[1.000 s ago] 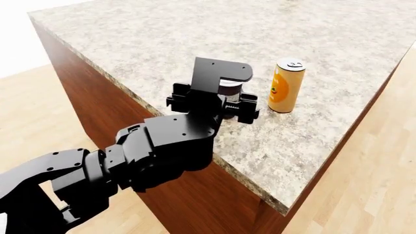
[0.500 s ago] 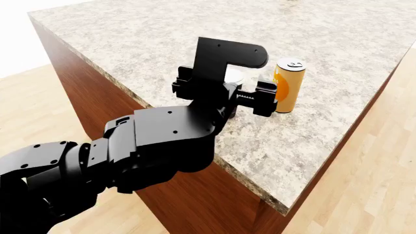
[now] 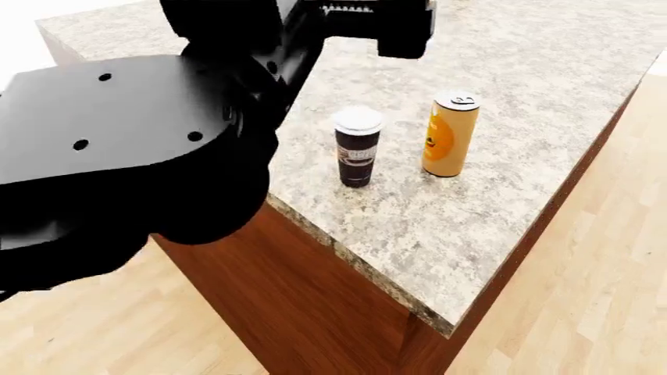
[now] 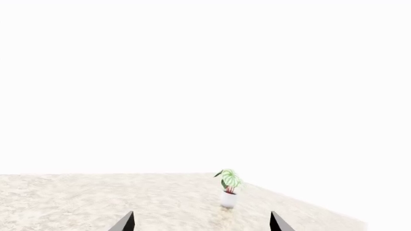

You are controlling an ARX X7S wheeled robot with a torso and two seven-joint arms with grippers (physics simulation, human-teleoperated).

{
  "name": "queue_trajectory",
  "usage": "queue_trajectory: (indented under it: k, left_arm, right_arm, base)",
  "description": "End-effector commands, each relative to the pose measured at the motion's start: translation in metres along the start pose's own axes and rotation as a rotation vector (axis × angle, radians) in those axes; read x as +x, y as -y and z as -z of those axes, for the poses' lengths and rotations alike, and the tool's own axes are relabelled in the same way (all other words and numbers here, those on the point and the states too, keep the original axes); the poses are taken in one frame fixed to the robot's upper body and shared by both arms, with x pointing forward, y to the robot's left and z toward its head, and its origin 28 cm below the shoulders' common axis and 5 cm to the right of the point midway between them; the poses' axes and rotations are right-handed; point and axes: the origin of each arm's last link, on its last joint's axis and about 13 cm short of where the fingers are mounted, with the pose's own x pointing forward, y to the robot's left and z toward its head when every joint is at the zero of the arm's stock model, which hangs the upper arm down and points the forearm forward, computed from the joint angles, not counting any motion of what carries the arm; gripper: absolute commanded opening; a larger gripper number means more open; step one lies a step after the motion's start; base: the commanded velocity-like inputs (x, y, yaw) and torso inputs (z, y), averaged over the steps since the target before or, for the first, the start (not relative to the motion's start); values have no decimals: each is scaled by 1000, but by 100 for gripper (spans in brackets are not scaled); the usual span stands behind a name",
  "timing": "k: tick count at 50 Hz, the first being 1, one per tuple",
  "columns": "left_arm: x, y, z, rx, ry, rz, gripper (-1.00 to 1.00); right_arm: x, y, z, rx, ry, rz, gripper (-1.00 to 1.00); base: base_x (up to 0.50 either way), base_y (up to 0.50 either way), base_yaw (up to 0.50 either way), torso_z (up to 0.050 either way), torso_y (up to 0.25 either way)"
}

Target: Move the drinks to the dining counter.

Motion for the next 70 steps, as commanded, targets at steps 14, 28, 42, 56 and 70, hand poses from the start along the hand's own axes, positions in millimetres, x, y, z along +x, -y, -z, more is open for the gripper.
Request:
queue_trajectory:
  k: [14,28,42,56,70]
  left_arm:
    - [-44,-22,-82,-20,231,-125,100]
    - [-44,-24,-84,-23,232,-141,100]
    - [-42,-26,-84,-22,234,-151,100]
    - [-44,-25,-85,-29,236,-138,100]
    - [-42,-25,-84,-37,233,-131,100]
  right_arm:
    - [3,-2,-3,62,16,22,100]
    - [1,0,-4,49,11,30,100]
    - [1,0,-4,40,7,29,100]
    - [0,-1,-3,32,-2,29,100]
    - [-1,0,-1,36,-10,29,100]
  base:
    - [83,-93,-500,0,0]
    - [51,-69,-500,0,0]
    - [43,-71,-500,0,0]
    - [37,-73,-500,0,0]
    - [29,-74,-500,0,0]
